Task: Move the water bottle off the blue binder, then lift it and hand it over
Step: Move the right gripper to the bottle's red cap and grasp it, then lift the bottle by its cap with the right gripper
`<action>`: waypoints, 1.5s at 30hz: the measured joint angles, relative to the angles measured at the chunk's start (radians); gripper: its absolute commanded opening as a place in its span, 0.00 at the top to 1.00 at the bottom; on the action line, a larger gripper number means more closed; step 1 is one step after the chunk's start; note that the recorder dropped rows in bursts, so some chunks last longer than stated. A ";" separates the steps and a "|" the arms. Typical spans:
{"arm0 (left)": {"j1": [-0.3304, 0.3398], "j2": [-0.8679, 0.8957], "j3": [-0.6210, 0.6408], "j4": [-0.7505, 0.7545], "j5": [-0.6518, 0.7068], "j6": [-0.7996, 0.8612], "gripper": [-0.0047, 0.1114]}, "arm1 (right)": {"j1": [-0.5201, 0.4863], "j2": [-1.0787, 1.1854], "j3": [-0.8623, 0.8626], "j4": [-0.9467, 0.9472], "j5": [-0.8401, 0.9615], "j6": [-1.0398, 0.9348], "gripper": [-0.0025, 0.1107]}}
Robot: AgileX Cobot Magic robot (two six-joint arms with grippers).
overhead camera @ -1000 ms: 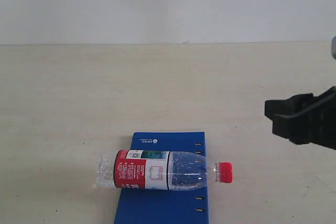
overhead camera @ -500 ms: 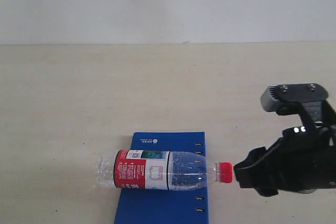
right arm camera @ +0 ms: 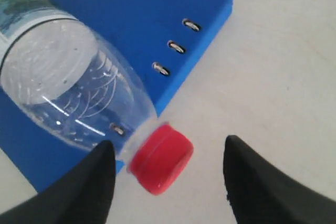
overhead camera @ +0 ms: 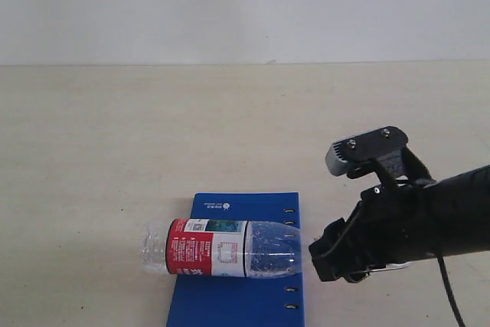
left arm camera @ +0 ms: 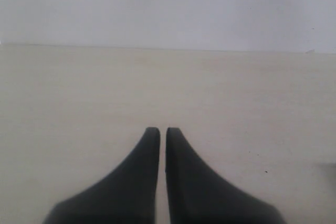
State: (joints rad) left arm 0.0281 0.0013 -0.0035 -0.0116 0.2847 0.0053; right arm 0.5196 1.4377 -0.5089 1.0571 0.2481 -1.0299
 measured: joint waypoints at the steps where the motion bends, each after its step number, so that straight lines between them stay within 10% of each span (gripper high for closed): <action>1: 0.000 0.000 0.000 0.000 0.000 0.000 0.92 | 0.000 0.000 -0.015 0.000 0.017 -0.085 0.50; 12: 0.000 0.000 0.000 0.000 0.000 0.000 0.92 | 0.041 0.007 -0.023 0.000 0.043 -0.681 0.50; 21: 0.000 0.000 0.000 0.000 0.000 0.000 0.92 | 0.090 0.139 -0.023 0.000 -0.187 -0.723 0.51; 28: 0.000 0.000 0.000 0.000 0.000 0.000 0.92 | 0.123 0.178 -0.023 -0.025 -0.216 -0.723 0.71; 39: 0.000 0.000 0.000 0.000 0.000 0.000 0.92 | 0.149 0.178 -0.025 -0.054 -0.232 -0.749 0.33; 45: 0.000 0.000 0.000 0.000 0.000 0.000 0.92 | 0.149 0.179 -0.029 -0.056 -0.303 -0.762 0.31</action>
State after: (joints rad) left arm 0.0281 0.0013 -0.0035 -0.0116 0.2847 0.0053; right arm 0.6681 1.6164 -0.5382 1.0013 -0.0546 -1.7915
